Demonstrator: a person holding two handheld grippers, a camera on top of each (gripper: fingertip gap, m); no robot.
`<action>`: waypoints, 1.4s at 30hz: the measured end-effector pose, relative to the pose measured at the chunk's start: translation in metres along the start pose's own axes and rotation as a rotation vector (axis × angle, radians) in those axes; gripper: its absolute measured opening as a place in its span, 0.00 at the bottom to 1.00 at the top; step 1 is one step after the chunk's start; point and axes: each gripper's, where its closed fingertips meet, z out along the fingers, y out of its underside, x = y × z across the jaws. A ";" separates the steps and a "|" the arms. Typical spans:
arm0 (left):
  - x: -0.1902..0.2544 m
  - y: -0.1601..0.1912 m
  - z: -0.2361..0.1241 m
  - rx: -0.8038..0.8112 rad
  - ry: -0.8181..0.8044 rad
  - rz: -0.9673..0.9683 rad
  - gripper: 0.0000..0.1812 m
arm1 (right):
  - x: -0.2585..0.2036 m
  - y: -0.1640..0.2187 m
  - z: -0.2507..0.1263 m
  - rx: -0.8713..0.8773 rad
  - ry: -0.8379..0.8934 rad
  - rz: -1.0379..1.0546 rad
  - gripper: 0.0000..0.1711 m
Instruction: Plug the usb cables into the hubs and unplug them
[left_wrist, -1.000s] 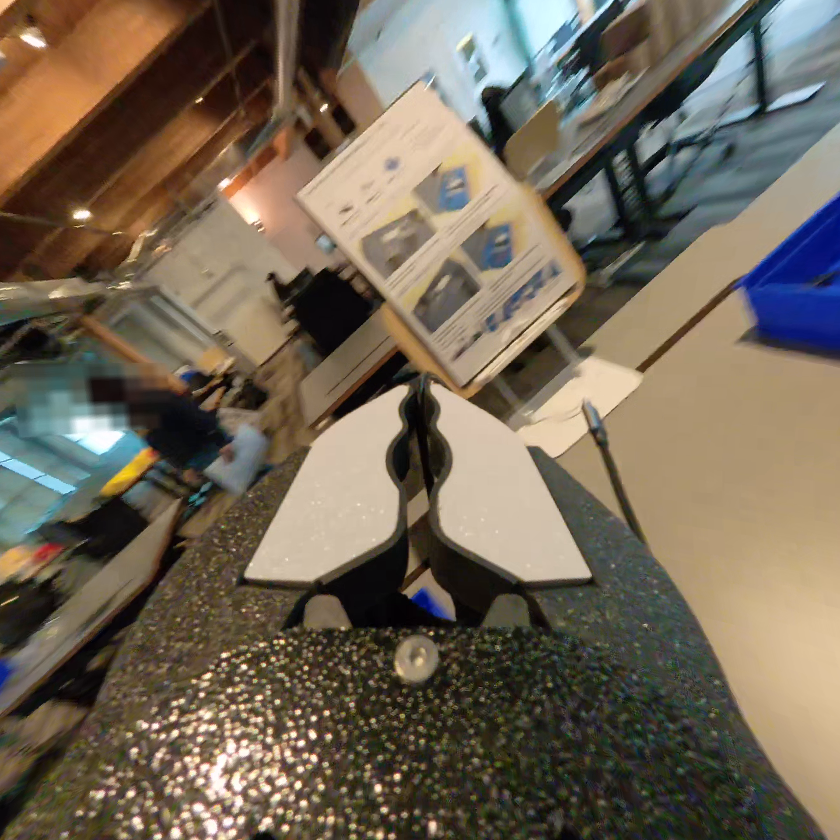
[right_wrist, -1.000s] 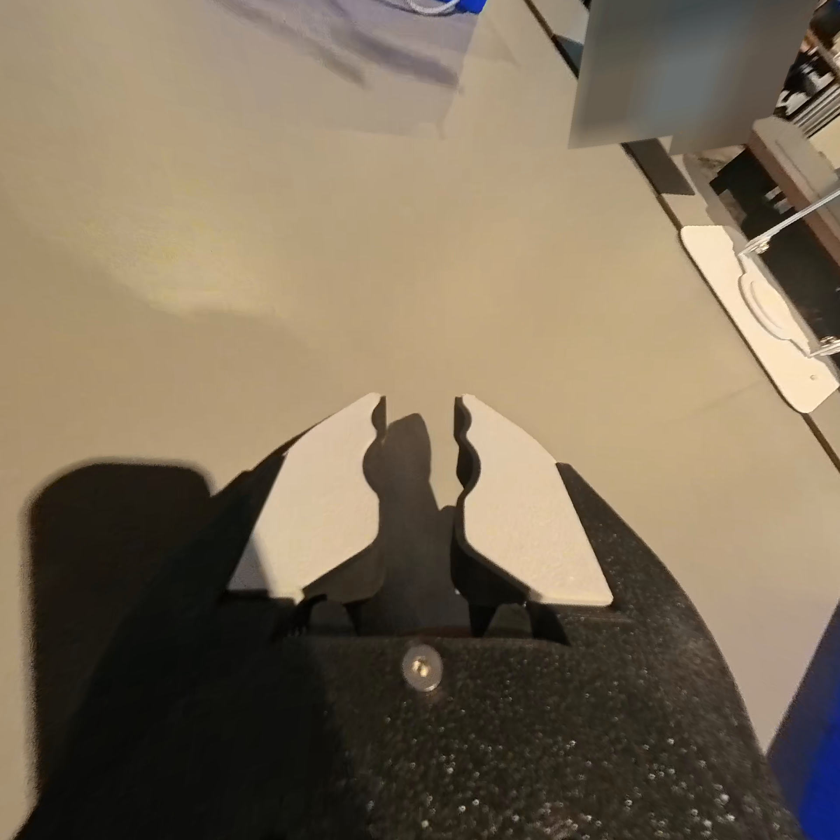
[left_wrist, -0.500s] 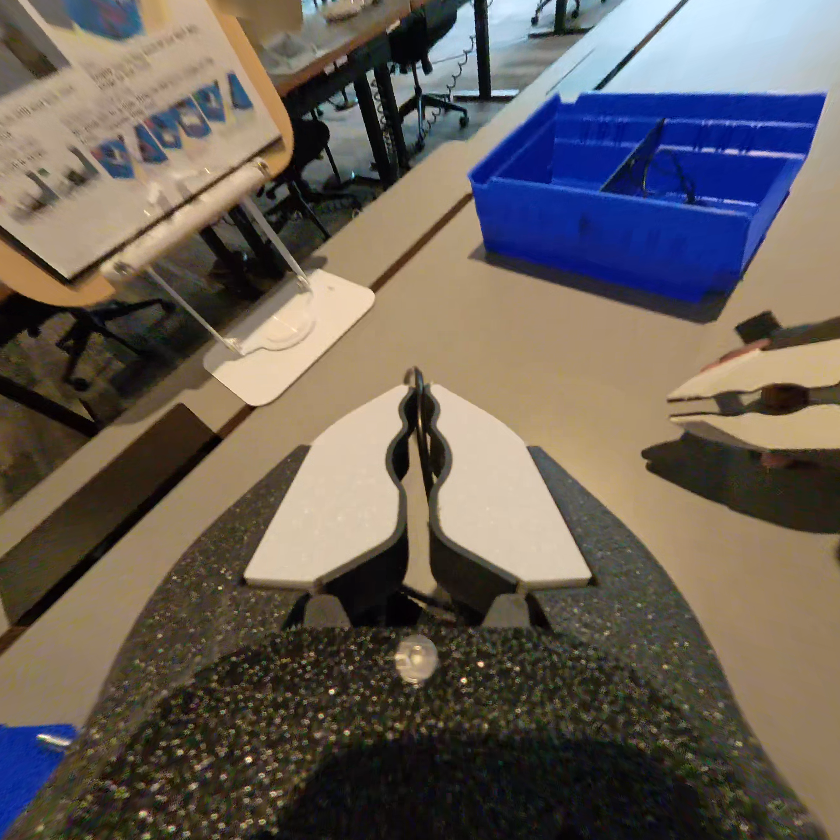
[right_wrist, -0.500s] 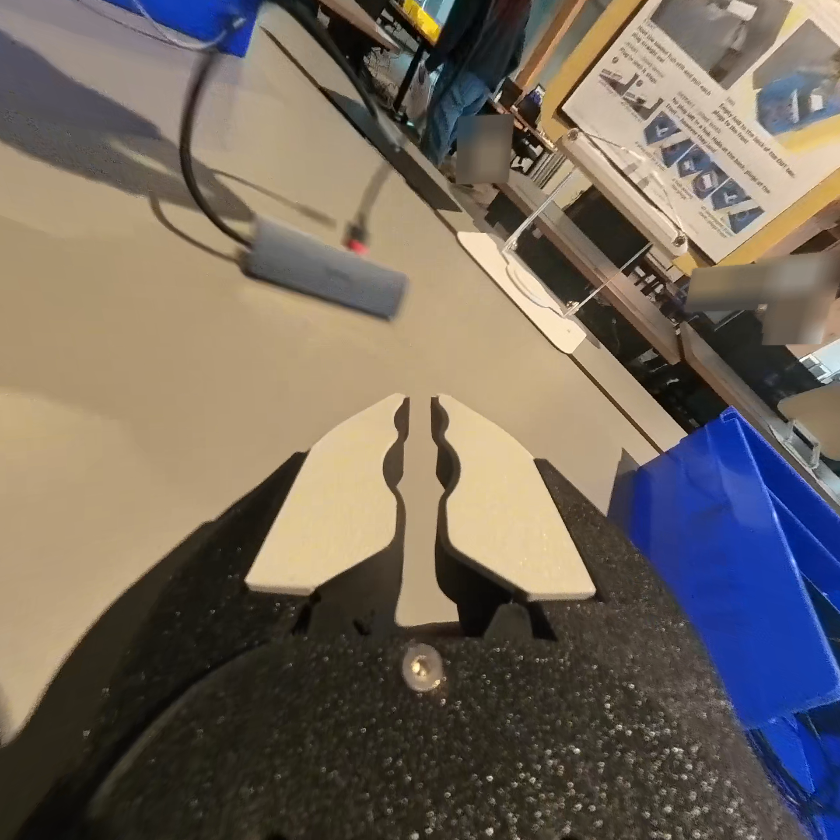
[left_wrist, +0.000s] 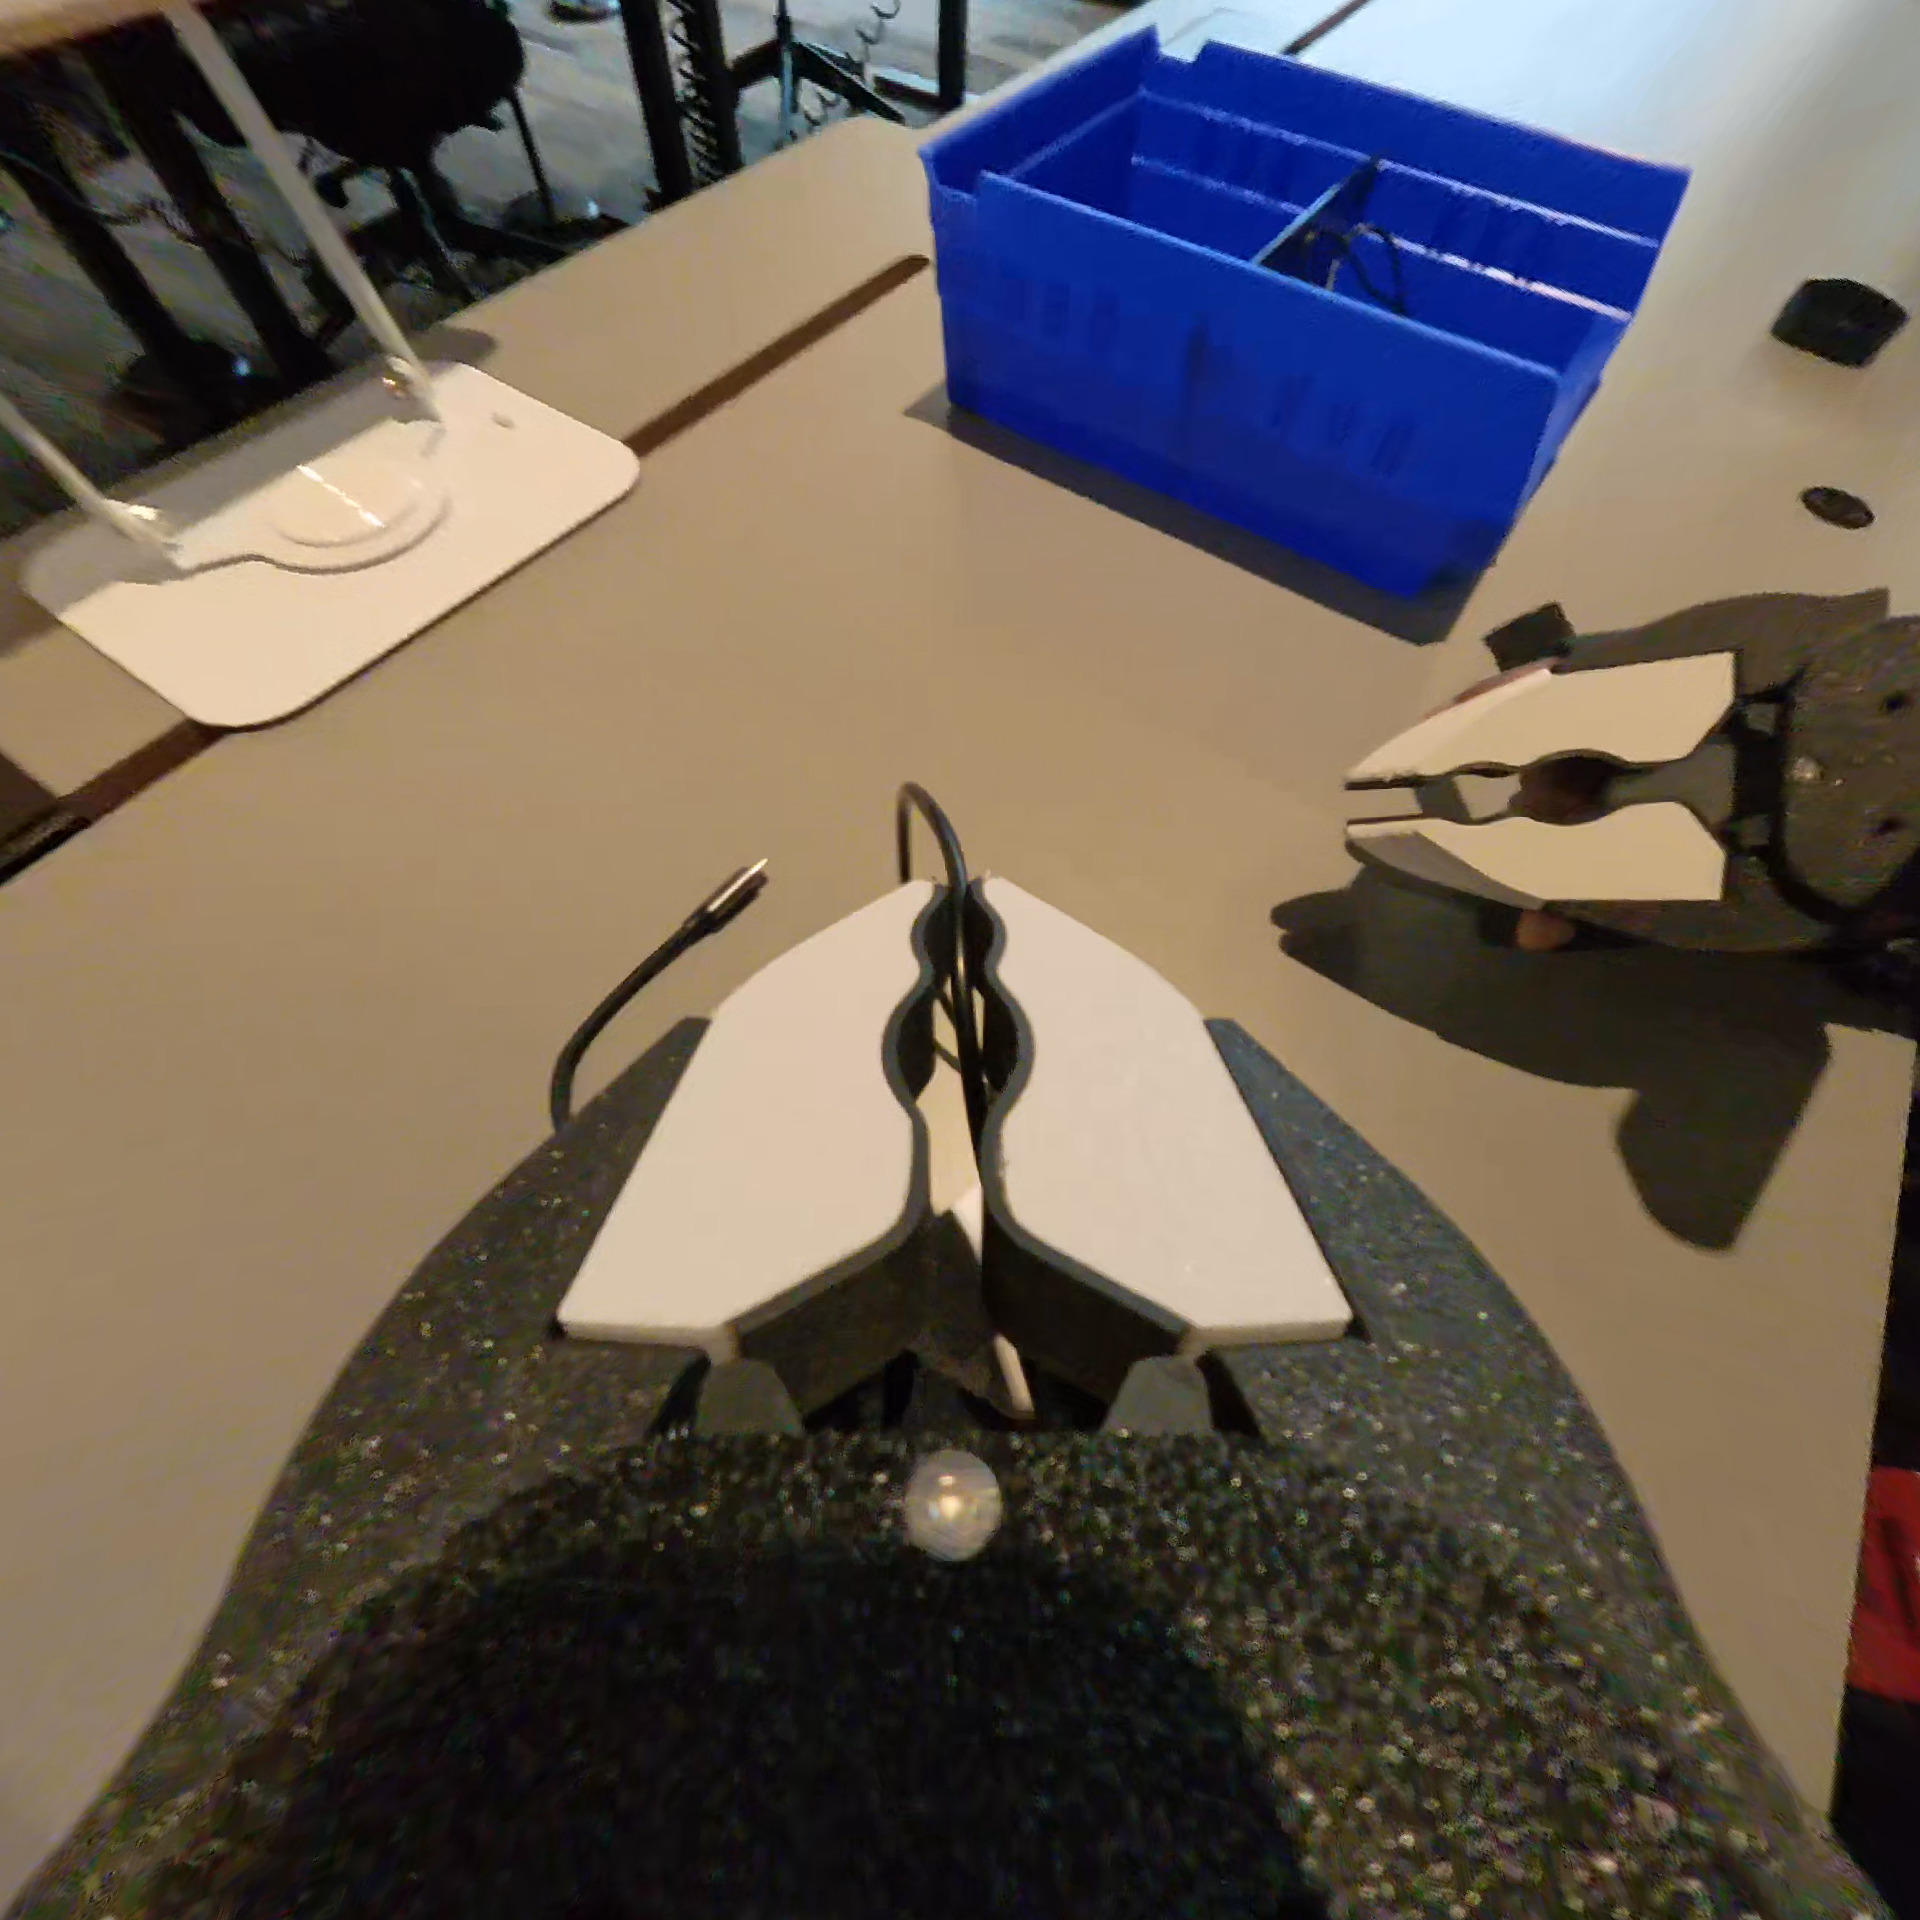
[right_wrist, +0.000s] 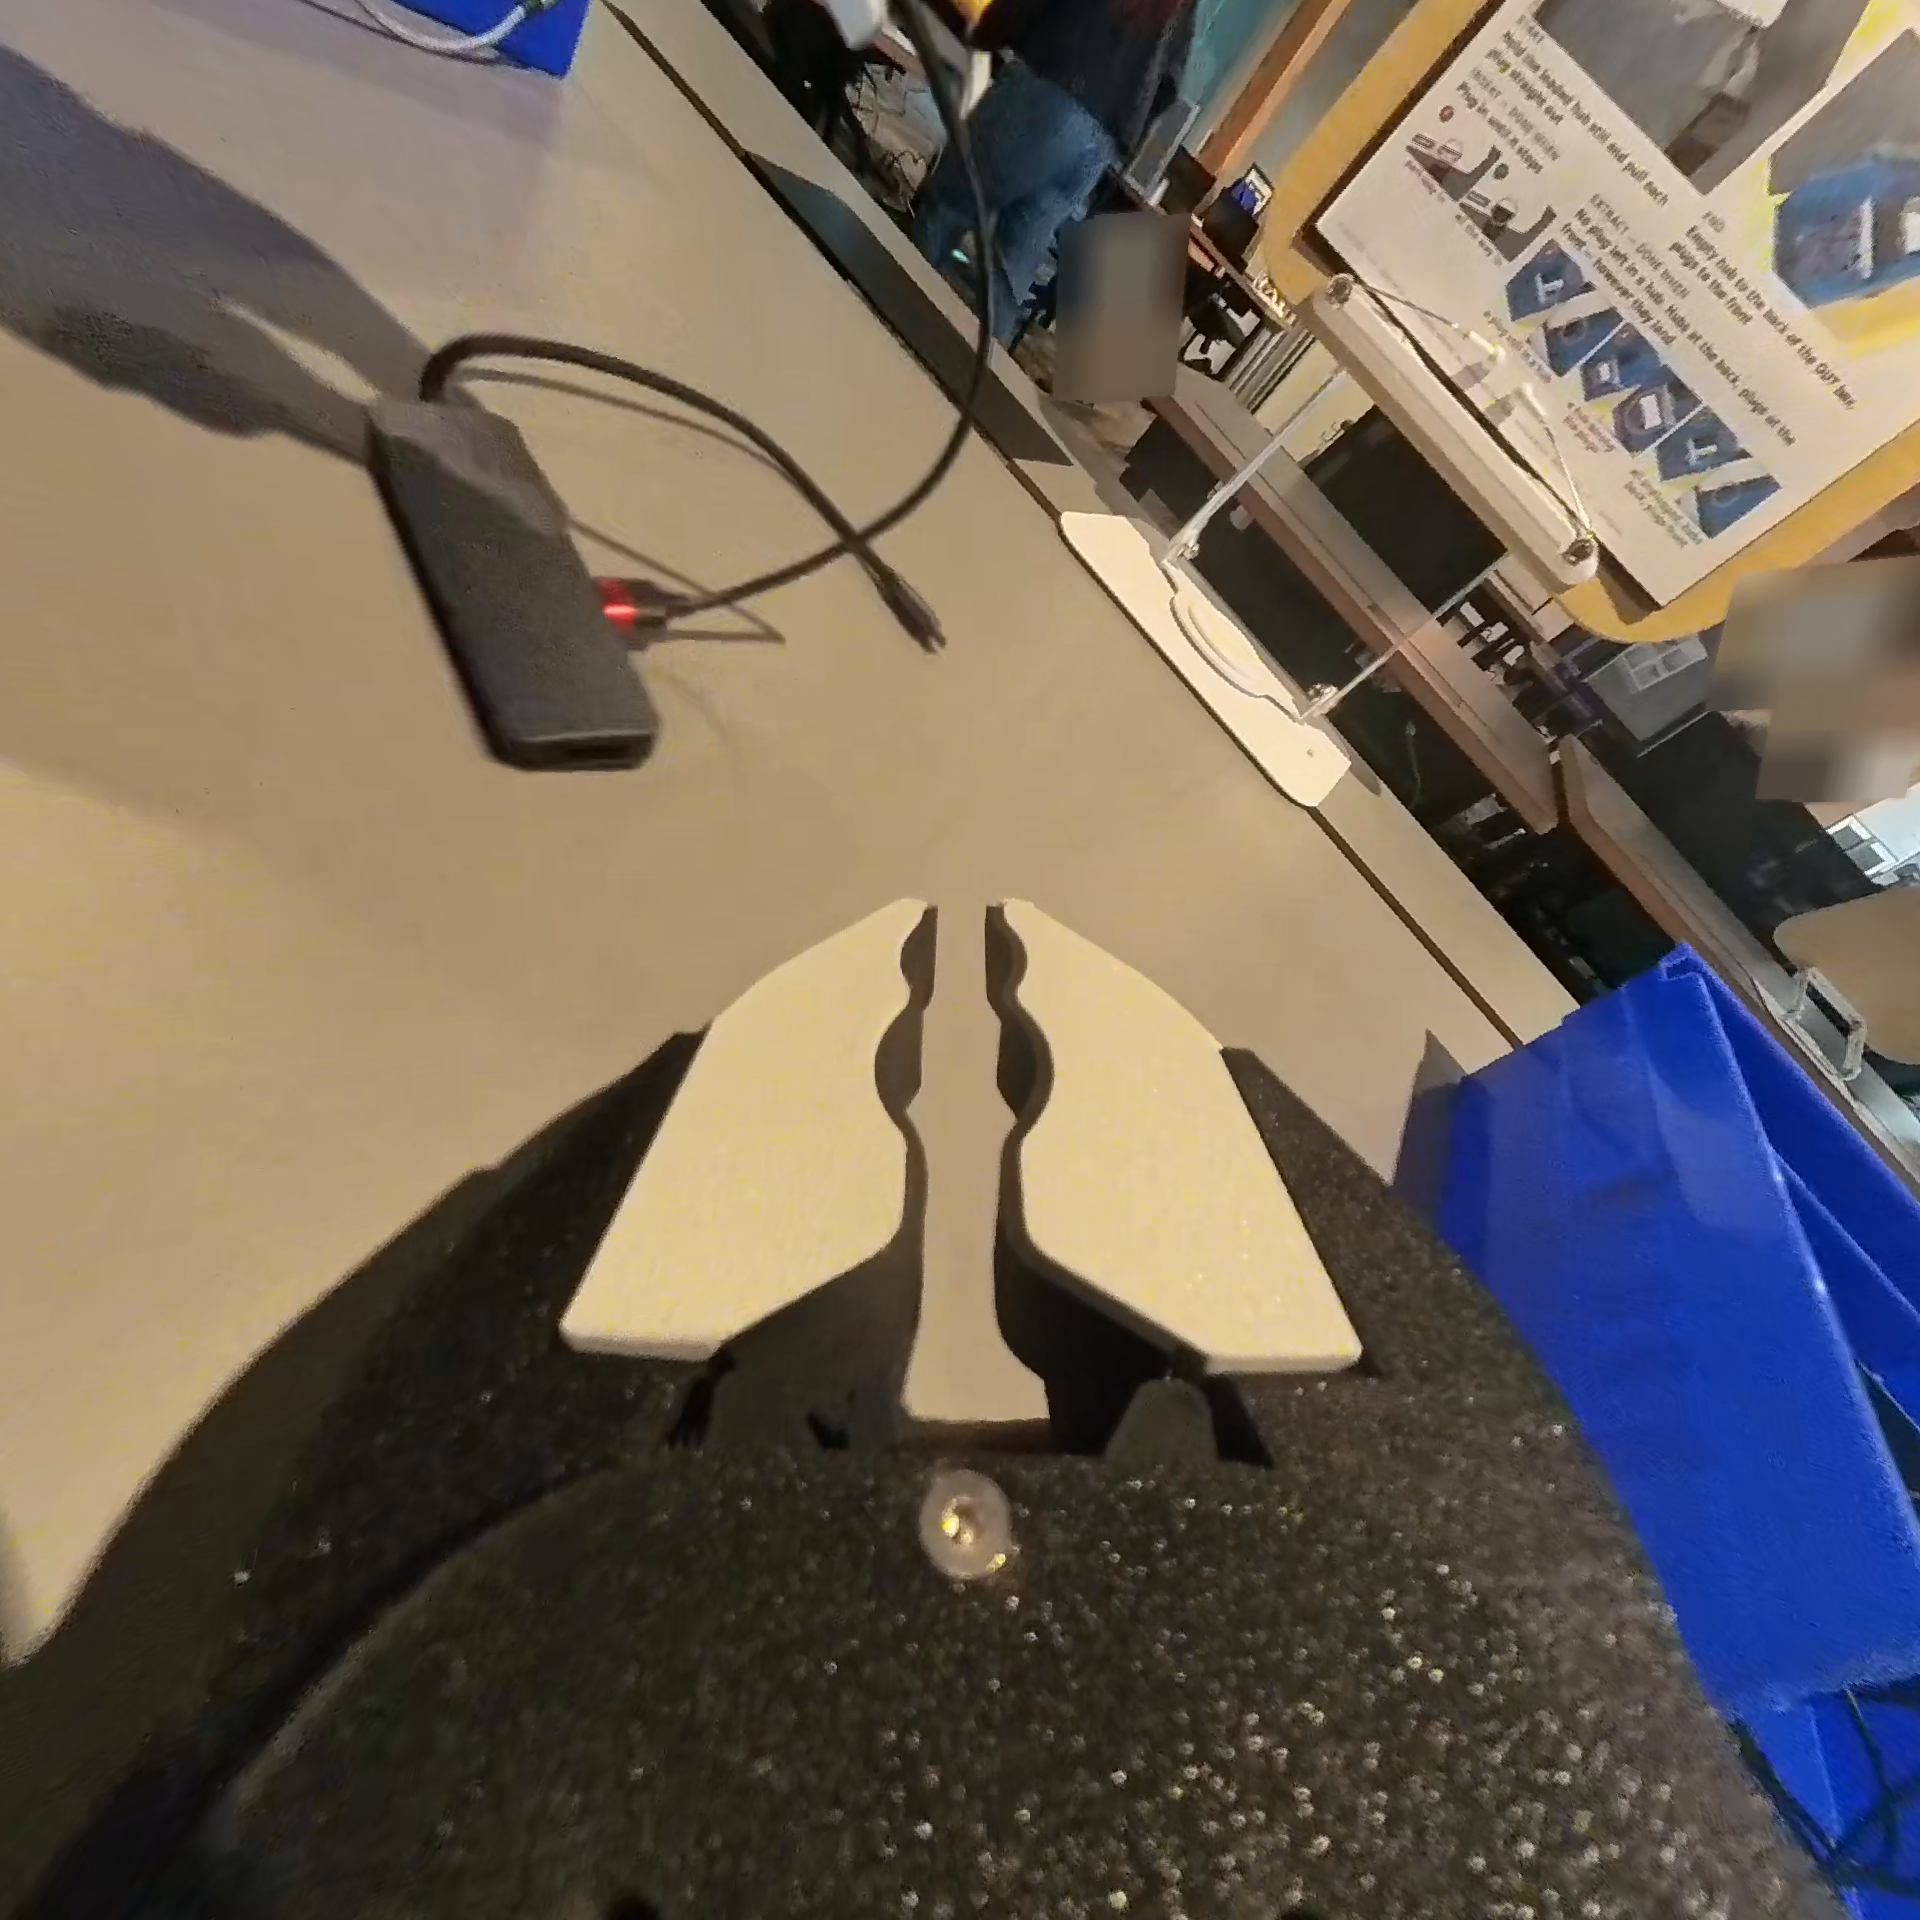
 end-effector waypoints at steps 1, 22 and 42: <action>0.002 0.002 0.004 -0.009 0.011 0.008 0.01 | -0.001 0.000 0.000 -0.002 -0.004 -0.004 0.05; 0.054 0.051 0.050 0.000 0.514 0.280 0.01 | -0.039 -0.007 0.051 -0.196 -0.505 0.131 0.21; -0.008 0.055 -0.006 0.166 0.025 0.163 0.24 | -0.040 0.003 0.061 -0.201 -0.465 0.160 0.01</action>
